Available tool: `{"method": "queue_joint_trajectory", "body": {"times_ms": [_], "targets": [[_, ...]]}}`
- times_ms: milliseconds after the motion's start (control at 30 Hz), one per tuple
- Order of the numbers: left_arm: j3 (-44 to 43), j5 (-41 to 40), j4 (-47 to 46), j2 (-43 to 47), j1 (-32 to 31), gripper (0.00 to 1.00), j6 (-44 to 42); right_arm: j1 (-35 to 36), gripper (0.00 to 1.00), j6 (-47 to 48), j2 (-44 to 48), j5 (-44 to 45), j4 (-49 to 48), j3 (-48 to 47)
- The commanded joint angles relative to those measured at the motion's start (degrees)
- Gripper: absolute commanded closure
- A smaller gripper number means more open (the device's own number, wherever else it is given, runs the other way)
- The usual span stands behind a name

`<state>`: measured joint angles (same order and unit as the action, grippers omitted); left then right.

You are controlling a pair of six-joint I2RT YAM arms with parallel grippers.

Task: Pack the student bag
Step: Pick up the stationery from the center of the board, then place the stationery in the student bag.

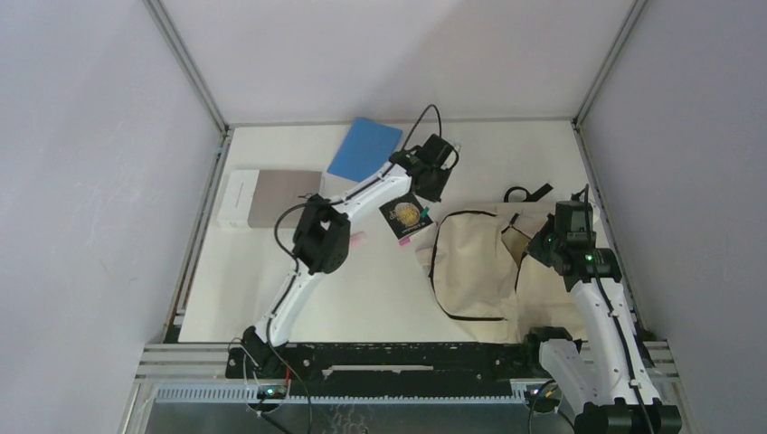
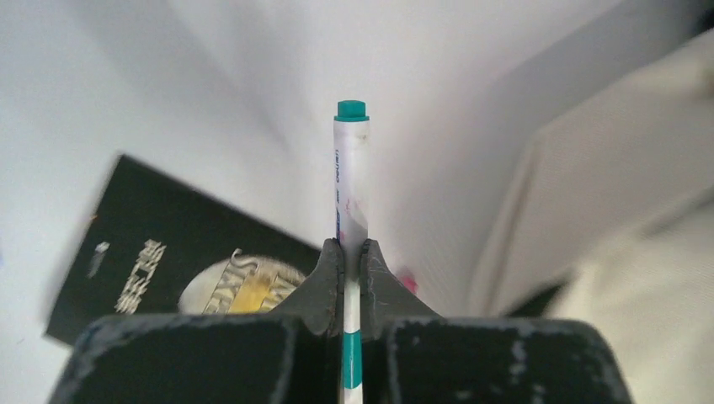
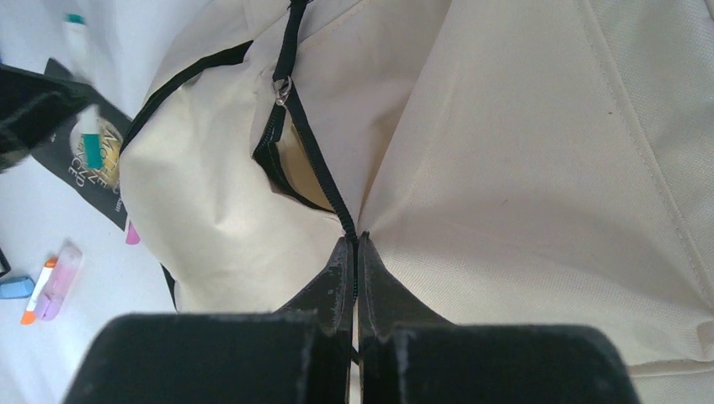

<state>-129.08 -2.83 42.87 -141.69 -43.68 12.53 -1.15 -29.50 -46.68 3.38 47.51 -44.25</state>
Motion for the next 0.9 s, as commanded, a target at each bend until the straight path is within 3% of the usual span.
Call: {"method": "queue_joint_trajectory", "body": {"times_ms": [0, 100, 233, 367, 533, 867], "targets": [[2.7, 1.3, -5.1, 17.0, 0.6, 1.0, 2.8, -0.2, 1.0, -0.4, 1.5, -2.1, -3.6, -0.4], [7.7, 8.6, -8.1, 22.8, 0.7, 1.0, 7.2, -0.1, 1.0, -0.5, 1.2, -2.1, -3.6, -0.4], [22.7, 23.0, -20.6, 30.2, 0.3, 1.0, 20.1, -0.3, 1.0, -0.1, 1.3, -2.2, -3.8, -0.4], [33.2, 32.3, -29.7, 33.2, -2.4, 1.0, 32.3, -0.2, 1.0, -0.2, 1.8, -1.9, -3.6, -0.4], [36.0, 38.8, -34.1, 31.5, -7.9, 1.0, 39.6, -0.3, 1.0, -0.3, 1.6, -1.9, -3.9, -0.4], [32.9, 42.1, -39.2, 22.7, -13.1, 1.0, 45.4, -0.3, 1.0, -0.3, 2.2, -2.7, -3.7, -0.4]]}}
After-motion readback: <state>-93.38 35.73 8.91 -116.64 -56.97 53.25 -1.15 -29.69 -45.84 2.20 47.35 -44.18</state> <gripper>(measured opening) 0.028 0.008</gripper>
